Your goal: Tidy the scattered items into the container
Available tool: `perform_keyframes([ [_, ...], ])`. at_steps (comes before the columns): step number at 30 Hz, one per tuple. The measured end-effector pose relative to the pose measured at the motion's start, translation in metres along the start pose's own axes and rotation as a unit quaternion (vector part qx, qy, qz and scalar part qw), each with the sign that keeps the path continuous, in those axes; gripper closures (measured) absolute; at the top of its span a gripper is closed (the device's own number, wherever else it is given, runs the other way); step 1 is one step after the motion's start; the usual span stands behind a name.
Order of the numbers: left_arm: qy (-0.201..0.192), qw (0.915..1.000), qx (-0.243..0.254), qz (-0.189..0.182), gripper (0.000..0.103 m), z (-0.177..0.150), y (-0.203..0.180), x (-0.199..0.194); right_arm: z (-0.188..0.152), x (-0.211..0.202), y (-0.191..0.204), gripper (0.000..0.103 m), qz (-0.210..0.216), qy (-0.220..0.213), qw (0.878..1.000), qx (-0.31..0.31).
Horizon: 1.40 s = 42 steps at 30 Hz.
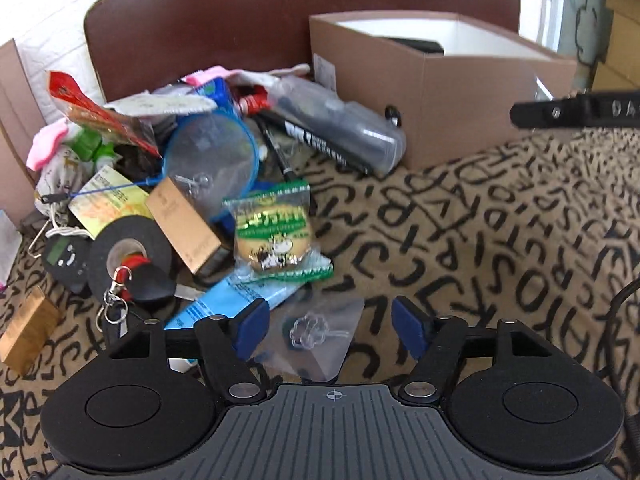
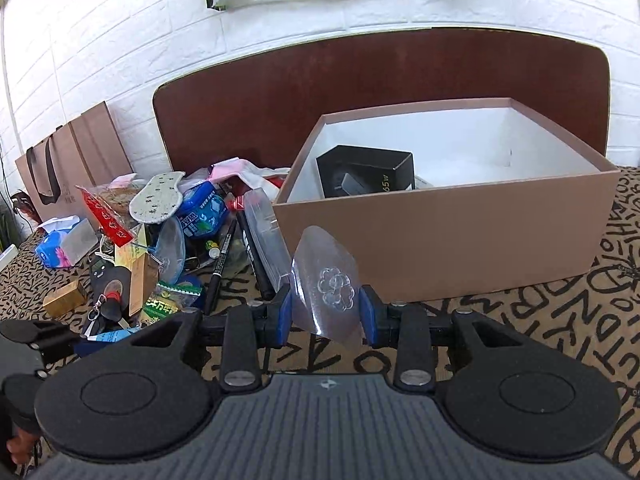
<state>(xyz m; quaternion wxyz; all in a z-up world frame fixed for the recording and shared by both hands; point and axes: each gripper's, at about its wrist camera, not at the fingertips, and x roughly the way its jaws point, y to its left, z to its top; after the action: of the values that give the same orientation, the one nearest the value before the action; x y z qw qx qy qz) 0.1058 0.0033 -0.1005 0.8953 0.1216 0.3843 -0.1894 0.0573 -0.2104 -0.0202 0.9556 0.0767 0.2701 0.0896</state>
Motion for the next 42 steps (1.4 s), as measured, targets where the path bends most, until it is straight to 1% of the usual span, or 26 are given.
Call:
perform_keyframes([
  [1,0.006,1.0,0.001,-0.002,0.034,-0.001,0.0,0.004,-0.001,0.001,0.0,0.064,0.0,0.002,1.0,0.001],
  [2,0.012,0.9999,0.001,-0.004,0.048,-0.002,0.0,0.008,-0.001,0.002,0.0,0.064,-0.001,0.004,1.0,0.001],
  [4,0.008,1.0,0.002,-0.002,0.064,-0.002,0.002,0.009,-0.002,0.003,0.0,0.064,0.0,0.007,1.0,0.001],
  [6,0.008,0.9998,-0.009,-0.015,0.08,0.0,0.006,0.007,-0.003,0.004,0.001,0.064,0.001,0.008,1.0,0.0],
  [8,0.004,0.9996,-0.015,-0.023,0.091,0.001,0.01,0.003,-0.003,0.005,0.001,0.064,0.002,0.009,1.0,0.0],
  [12,0.0,0.9996,-0.017,-0.021,0.1,0.002,0.009,-0.002,-0.004,0.006,0.002,0.064,0.004,0.009,1.0,0.0],
  [15,-0.007,0.9996,-0.023,-0.018,0.103,0.003,0.01,-0.007,-0.004,0.006,0.003,0.064,0.006,0.01,1.0,-0.001],
  [17,-0.016,0.9992,-0.031,-0.02,0.103,0.004,0.013,-0.012,-0.004,0.005,0.003,0.064,0.006,0.009,1.0,-0.001],
  [23,-0.046,0.9945,-0.076,-0.057,0.103,0.012,0.034,-0.035,-0.003,0.003,0.003,0.064,0.006,0.005,1.0,-0.002],
  [28,-0.066,0.9904,-0.096,-0.074,0.103,0.019,0.043,-0.05,-0.002,0.001,0.005,0.064,0.009,0.003,1.0,-0.004],
  [31,-0.075,0.9915,-0.08,-0.071,0.103,0.023,0.04,-0.055,-0.002,0.0,0.005,0.064,0.009,0.001,1.0,-0.004],
  [33,-0.068,0.9942,-0.055,-0.062,0.103,0.022,0.033,-0.054,-0.002,-0.001,0.005,0.064,0.01,-0.001,1.0,-0.004],
  [34,-0.061,0.9953,-0.038,-0.064,0.103,0.019,0.028,-0.052,-0.002,-0.001,0.005,0.064,0.011,-0.001,1.0,-0.004],
  [35,-0.051,0.9959,-0.023,-0.071,0.08,0.016,0.023,-0.049,-0.003,-0.001,0.005,0.064,0.011,-0.001,1.0,-0.005],
  [37,-0.044,0.9971,-0.006,-0.062,0.066,0.008,0.009,-0.042,-0.003,0.0,0.005,0.064,0.009,0.001,1.0,-0.004],
  [38,-0.039,0.9976,0.009,-0.056,0.05,0.005,0.002,-0.038,-0.004,0.0,0.005,0.064,0.008,0.002,1.0,-0.003],
  [39,-0.034,0.9978,0.022,-0.052,0.043,0.003,-0.004,-0.033,-0.004,0.001,0.005,0.064,0.008,0.003,1.0,-0.001],
  [41,-0.021,0.998,0.024,-0.056,0.043,0.001,-0.009,-0.023,-0.005,0.0,0.005,0.064,0.009,0.004,1.0,-0.002],
  [42,-0.011,0.9977,0.021,-0.063,0.041,0.001,-0.009,-0.017,-0.005,0.0,0.006,0.064,0.009,0.004,1.0,-0.004],
])
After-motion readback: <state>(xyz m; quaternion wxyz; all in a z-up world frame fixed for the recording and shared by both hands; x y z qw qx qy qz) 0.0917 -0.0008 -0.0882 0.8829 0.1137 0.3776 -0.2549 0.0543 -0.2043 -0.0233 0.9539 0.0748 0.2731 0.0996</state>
